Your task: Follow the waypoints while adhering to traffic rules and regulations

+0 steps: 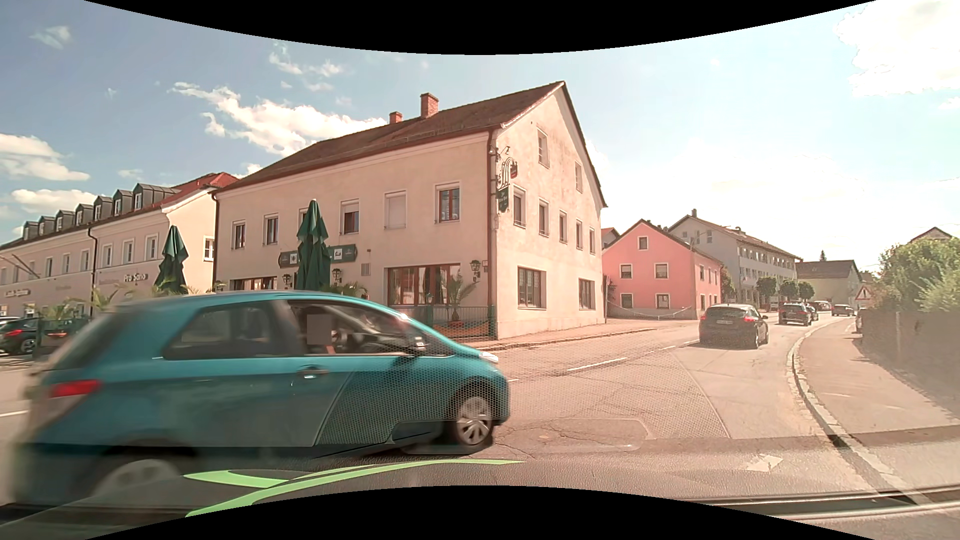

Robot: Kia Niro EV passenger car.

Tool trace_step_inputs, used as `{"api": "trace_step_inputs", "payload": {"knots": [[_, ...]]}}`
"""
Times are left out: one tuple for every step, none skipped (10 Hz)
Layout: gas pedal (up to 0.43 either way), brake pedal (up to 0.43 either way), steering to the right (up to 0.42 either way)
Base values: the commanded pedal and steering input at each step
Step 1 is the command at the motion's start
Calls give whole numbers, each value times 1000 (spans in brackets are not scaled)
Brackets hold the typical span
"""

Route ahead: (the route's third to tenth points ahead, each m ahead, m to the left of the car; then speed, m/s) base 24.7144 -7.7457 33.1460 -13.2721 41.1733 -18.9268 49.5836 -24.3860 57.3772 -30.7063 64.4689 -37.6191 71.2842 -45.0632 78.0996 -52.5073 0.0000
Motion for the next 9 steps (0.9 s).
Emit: {"api": "trace_step_inputs", "payload": {"knots": [[0,287,172],[0,287,172],[0,287,172],[0,287,172],[0,287,172],[0,287,172],[0,287,172],[0,287,172],[0,287,172]]}}
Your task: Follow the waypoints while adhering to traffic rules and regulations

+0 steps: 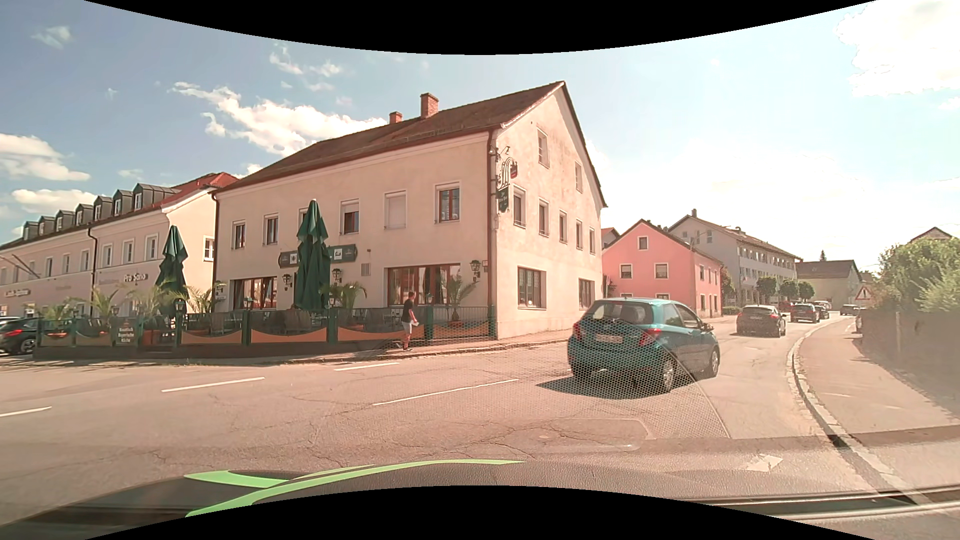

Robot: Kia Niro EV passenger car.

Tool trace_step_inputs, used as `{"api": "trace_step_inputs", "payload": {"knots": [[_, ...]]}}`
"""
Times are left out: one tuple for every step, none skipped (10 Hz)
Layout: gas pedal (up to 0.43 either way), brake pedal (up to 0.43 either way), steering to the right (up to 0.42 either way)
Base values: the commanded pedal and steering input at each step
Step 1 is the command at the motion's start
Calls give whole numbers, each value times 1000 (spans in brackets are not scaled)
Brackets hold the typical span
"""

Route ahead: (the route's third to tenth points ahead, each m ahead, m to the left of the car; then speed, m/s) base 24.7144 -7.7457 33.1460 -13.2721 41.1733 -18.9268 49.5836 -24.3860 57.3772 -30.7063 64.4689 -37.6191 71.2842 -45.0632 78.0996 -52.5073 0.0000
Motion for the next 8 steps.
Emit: {"api": "trace_step_inputs", "payload": {"knots": [[0,287,172],[0,293,172],[0,287,172],[0,287,172],[0,287,172],[0,287,173],[0,287,173],[0,287,173]]}}
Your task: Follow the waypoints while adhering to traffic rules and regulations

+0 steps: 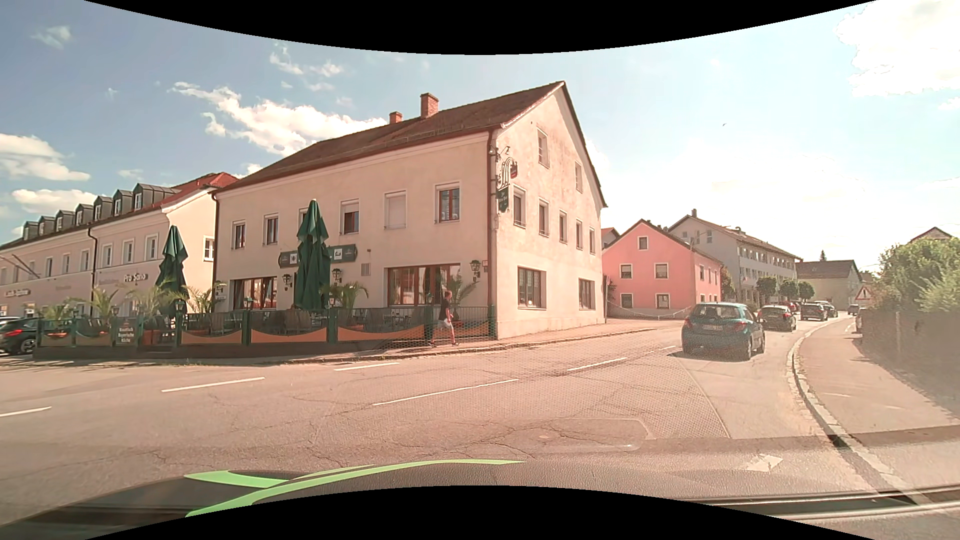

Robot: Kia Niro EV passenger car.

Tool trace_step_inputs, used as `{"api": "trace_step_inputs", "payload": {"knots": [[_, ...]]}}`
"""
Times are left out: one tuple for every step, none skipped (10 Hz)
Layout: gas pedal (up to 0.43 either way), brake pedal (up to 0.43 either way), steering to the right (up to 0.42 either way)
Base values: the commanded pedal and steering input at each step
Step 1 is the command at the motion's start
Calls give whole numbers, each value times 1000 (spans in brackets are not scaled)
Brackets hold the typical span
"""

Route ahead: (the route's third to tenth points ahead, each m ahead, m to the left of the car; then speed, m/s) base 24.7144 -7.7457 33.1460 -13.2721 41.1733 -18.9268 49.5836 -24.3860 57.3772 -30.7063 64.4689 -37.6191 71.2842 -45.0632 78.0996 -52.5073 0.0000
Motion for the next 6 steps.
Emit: {"api": "trace_step_inputs", "payload": {"knots": [[0,287,173],[0,287,173],[0,287,174],[0,287,174],[0,293,174],[0,287,174]]}}
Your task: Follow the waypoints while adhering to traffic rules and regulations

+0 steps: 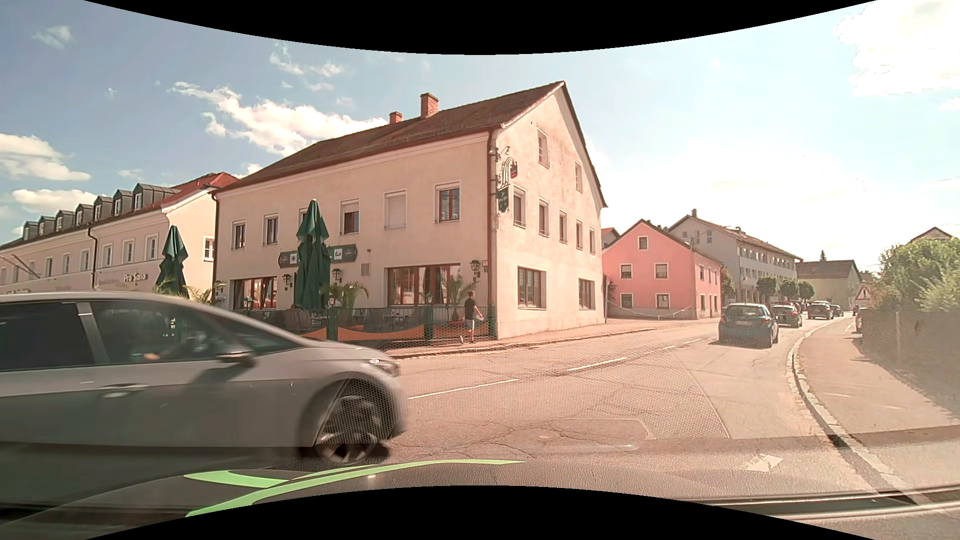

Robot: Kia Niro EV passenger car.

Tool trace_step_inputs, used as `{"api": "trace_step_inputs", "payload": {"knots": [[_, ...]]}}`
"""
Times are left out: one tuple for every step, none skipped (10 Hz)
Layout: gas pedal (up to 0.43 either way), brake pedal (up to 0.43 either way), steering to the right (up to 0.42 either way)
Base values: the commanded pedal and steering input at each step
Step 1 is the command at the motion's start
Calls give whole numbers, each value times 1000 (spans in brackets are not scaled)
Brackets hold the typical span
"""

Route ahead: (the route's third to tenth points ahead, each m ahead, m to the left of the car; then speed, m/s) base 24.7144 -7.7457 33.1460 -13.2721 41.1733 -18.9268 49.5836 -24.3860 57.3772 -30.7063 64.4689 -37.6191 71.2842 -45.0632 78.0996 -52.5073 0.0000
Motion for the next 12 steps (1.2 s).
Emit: {"api": "trace_step_inputs", "payload": {"knots": [[0,287,174],[0,293,174],[0,293,174],[0,287,174],[0,287,174],[0,287,174],[0,293,174],[0,293,174],[0,287,174],[0,293,174],[0,293,174],[0,287,174]]}}
